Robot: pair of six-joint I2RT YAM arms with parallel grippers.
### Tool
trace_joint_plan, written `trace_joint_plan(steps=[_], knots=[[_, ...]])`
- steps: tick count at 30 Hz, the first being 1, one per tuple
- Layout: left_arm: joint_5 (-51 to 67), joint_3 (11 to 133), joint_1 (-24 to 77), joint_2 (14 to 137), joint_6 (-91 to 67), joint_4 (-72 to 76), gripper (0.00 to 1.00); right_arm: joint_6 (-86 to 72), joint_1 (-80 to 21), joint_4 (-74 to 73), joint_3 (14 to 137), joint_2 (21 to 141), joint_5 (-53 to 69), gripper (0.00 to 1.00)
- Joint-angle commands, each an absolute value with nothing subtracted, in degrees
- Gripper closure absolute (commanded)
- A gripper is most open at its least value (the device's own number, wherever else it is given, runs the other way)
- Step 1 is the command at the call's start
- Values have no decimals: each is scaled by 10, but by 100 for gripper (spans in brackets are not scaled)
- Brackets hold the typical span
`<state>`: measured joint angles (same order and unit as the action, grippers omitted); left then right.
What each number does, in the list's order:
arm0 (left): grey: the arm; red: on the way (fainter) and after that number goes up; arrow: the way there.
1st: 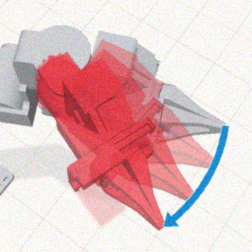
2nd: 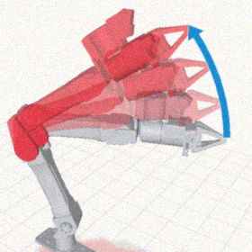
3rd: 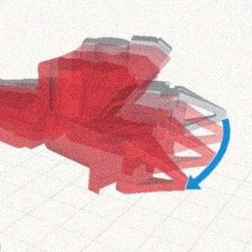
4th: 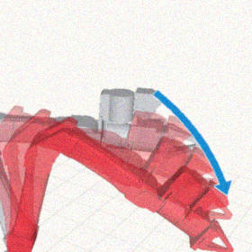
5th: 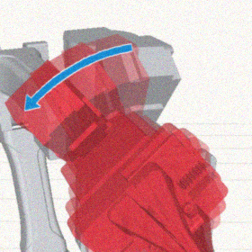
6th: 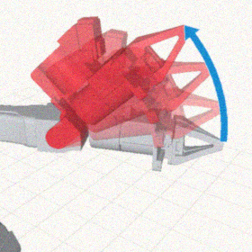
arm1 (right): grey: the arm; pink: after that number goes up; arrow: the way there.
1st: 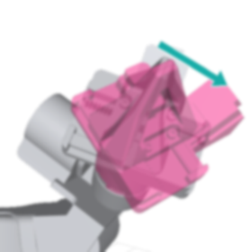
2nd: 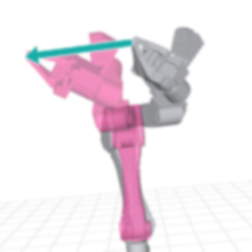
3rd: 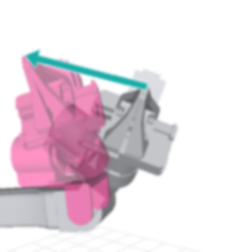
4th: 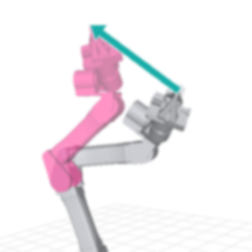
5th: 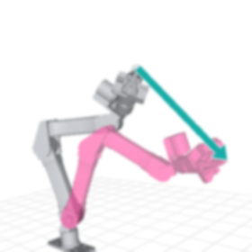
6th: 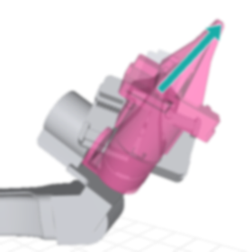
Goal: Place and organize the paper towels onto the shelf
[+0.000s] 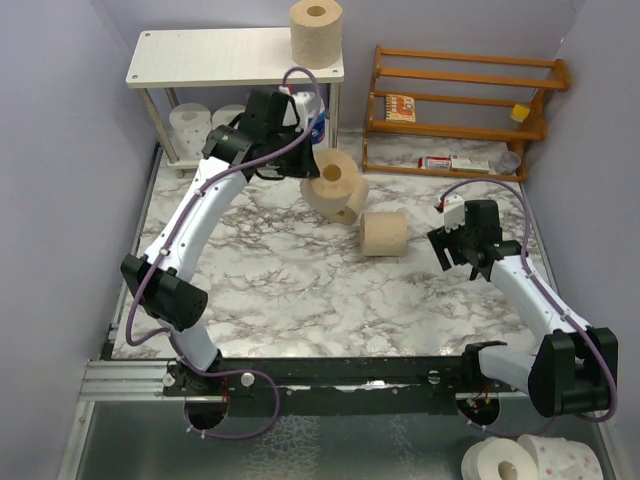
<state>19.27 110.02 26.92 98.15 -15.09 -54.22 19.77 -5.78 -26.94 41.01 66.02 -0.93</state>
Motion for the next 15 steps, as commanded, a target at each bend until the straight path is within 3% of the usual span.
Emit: trace_joint_plan(steps=[1, 7, 15], knots=[[90, 1205, 234, 983, -282, -497, 100, 199, -57, -255, 415, 664, -29, 26], [99, 1302, 167, 1008, -425, -469, 100, 200, -57, -255, 414, 661, -33, 26], [-69, 1425, 102, 1041, -482, -463, 100, 201, -57, -251, 410, 668, -32, 26]])
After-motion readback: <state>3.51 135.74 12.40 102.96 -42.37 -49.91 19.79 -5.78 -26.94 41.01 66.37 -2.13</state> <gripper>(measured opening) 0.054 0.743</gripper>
